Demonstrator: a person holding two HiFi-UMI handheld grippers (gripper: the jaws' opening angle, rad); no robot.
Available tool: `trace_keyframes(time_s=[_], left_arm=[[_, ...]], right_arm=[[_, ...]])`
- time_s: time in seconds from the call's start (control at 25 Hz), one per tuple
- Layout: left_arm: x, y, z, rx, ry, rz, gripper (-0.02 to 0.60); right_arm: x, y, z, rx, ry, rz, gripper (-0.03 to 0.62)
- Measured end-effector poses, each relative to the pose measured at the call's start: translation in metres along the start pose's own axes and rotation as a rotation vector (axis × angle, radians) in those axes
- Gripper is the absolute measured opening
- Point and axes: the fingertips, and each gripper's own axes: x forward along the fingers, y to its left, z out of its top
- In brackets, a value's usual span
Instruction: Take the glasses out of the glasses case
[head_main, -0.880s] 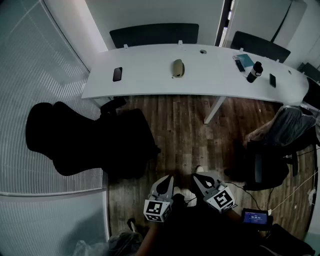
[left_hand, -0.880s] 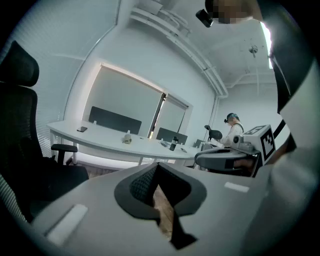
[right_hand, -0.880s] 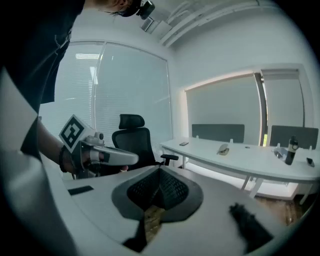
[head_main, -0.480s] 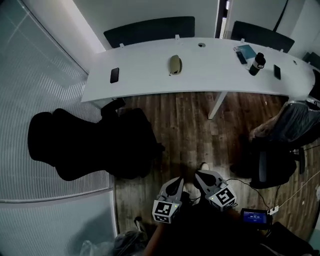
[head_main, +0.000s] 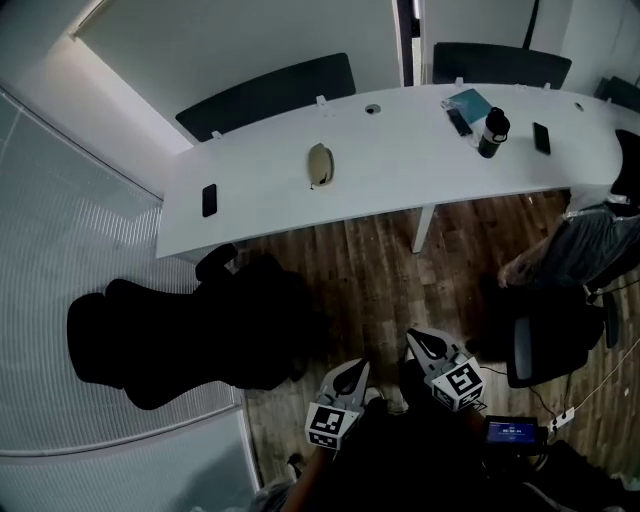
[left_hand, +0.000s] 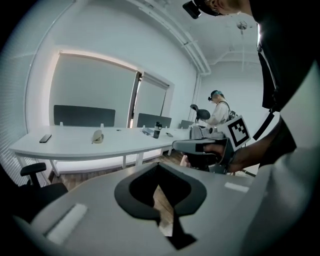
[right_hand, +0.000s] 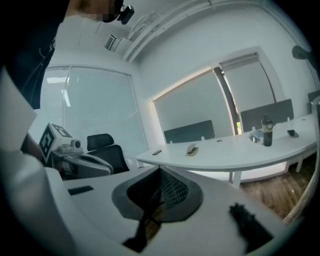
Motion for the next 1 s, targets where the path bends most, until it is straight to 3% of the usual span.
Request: trace_keyframes(time_s=[0.2, 0.4, 0.56, 0.72, 0.88, 1.0], left_arm=[[0.022, 0.008, 0.015, -0.052, -0.059, 0.02, 0.008], [0.028, 0.033, 0.011, -0.093, -0.088, 0.0, 0.008], [0.031, 0.068, 0.032, -0.031, -0.113, -0.02, 0.008], [0.025, 0.116, 0.056, -0.056, -0.161, 0.046, 0.008], [0.016, 0.137, 0.058, -0.048, -0.192, 0.047, 0.008], [-0.001, 0.153, 0.054, -0.035, -0.205, 0.107, 0.008]], right_arm=[[0.003, -0.037, -0.003, -0.014, 0.051, -0.006, 0.009], [0.016, -0.045, 0.001, -0.018, 0.077, -0.027, 0.009], [0.034, -0.043, 0.015, 0.059, 0.057, -0.078, 0.009], [0.06, -0.021, 0.025, 0.04, 0.064, -0.029, 0.009], [0.078, -0.013, 0.03, 0.027, 0.064, -0.046, 0.009], [0.09, -0.008, 0.037, 0.036, 0.051, -0.065, 0.009]])
